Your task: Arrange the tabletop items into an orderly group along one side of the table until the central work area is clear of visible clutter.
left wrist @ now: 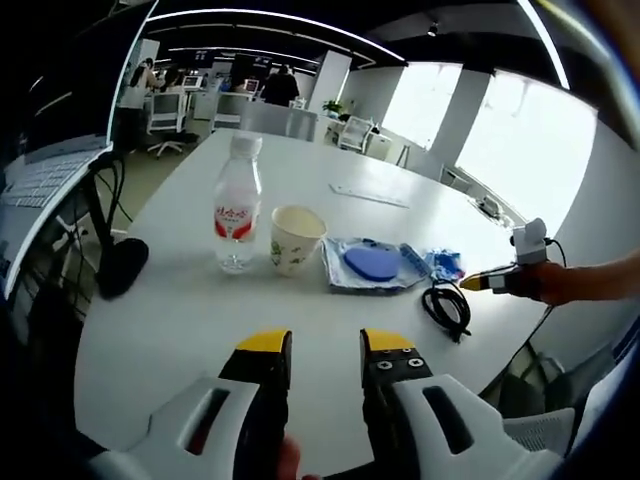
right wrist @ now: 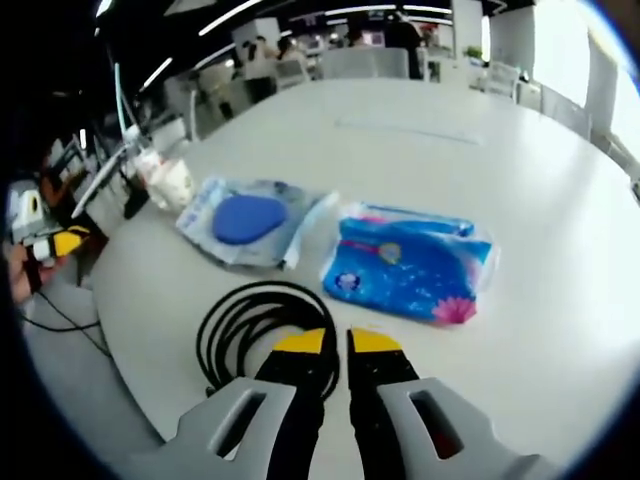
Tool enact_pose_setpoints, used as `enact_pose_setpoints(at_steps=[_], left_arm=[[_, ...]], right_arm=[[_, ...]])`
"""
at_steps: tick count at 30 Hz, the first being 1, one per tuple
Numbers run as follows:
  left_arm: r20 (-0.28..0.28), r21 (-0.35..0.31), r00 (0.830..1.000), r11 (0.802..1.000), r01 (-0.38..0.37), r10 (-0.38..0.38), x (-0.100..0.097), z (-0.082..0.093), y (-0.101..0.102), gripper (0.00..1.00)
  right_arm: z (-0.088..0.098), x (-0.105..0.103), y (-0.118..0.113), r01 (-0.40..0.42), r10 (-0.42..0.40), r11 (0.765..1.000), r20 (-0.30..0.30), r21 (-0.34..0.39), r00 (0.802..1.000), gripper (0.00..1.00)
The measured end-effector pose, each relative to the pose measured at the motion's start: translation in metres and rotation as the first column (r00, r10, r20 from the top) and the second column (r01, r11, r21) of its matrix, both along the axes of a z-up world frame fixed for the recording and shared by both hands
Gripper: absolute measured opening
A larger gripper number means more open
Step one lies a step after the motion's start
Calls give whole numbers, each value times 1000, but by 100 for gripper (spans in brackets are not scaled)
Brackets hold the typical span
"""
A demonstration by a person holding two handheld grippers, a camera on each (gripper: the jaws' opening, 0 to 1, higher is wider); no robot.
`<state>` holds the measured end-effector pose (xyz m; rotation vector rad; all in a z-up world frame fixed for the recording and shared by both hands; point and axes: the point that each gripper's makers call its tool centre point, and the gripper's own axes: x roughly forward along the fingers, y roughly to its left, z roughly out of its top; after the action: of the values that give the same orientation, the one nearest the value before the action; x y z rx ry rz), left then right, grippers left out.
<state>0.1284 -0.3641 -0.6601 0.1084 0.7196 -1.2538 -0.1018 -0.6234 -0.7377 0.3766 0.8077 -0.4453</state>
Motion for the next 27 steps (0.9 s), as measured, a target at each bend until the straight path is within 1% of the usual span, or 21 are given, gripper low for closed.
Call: enact_pose_setpoints(at_steps=[2,5,7,8,11,13,14,18,21,27], left_arm=[[19,8,1000,1000,15,-15,0,1,-2,26],[12,1,1000,1000,20,-20,0,4,-7,28],[10,-4,1000,1000,21,-21,0,6,-11,28],[9,-6,1000,1000,23,-23,0,7,-12,29],[25,-3,999,999,45,-45,-4,10,-16,29],[68,22,995,997,68,-69,-3,10,-16,30],[80,28,994,997,75,-77,-3,10,-16,30],[77,21,994,997,80,-81,-4,13,-17,29],[77,21,993,996,84,-85,-4,15,-16,29],[80,27,993,996,85,-87,-2,17,-10,30]], right_arm=[[5,2,0,-8,8,1000,7,-3,1000,8],[10,5,3,-33,33,999,23,7,999,14],[17,6,4,-68,68,998,17,-14,998,17],[20,7,3,-75,75,997,19,-24,997,17],[35,5,1,-71,74,997,61,-41,995,21],[41,2,1,-72,76,996,74,-46,994,23],[44,-1,2,-76,80,996,80,-52,994,24],[54,-9,12,-73,77,997,125,-37,989,29],[55,-16,19,-81,86,996,126,-42,988,31],[61,-33,23,-38,43,998,140,-40,989,39]])
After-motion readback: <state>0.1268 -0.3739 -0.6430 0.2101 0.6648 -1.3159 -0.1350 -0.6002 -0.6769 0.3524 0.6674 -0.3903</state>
